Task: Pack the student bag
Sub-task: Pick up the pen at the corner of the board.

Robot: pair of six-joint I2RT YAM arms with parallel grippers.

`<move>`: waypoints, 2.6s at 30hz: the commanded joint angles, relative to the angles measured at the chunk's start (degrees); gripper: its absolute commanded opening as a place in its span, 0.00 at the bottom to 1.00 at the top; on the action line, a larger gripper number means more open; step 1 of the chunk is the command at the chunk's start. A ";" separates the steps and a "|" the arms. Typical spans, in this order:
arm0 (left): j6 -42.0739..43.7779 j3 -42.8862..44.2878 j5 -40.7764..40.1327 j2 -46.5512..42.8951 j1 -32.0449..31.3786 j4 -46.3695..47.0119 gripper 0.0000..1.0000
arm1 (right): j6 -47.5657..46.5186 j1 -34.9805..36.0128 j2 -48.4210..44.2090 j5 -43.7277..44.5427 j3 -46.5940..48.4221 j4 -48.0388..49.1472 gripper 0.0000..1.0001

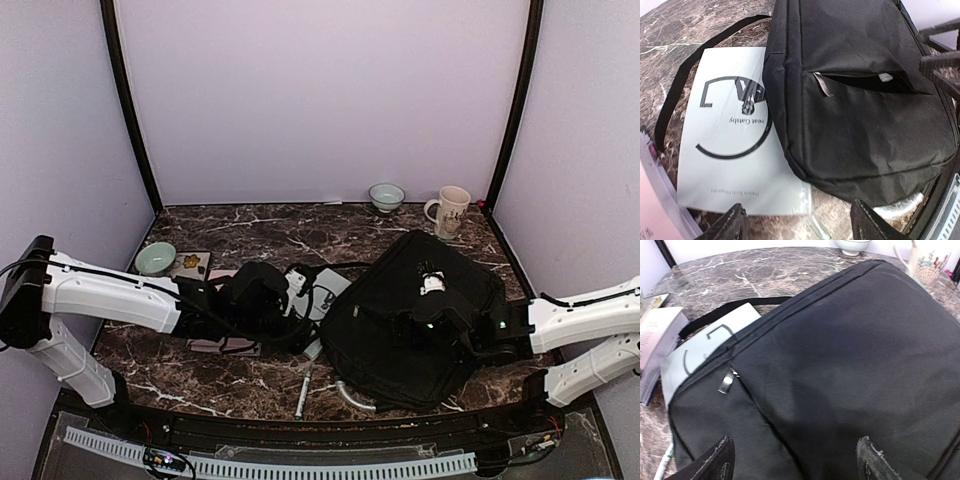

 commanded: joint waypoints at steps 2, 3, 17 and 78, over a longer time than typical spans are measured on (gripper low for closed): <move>-6.19 -1.04 -10.20 -3.86 -6.03 -12.00 0.74 | 1.36 -0.13 -3.13 2.84 -0.95 -1.84 0.87; -7.39 -1.65 -10.66 -4.50 -6.93 -13.09 0.75 | 1.74 -0.17 -3.33 2.90 -1.21 -2.08 0.88; -22.20 -3.78 -14.04 -2.31 -23.80 -19.58 0.92 | 6.11 -0.19 2.12 6.08 1.06 -8.26 0.89; -33.16 -13.54 -26.64 -5.47 -27.80 -20.04 0.00 | 9.30 2.70 3.32 6.47 2.73 -10.70 0.88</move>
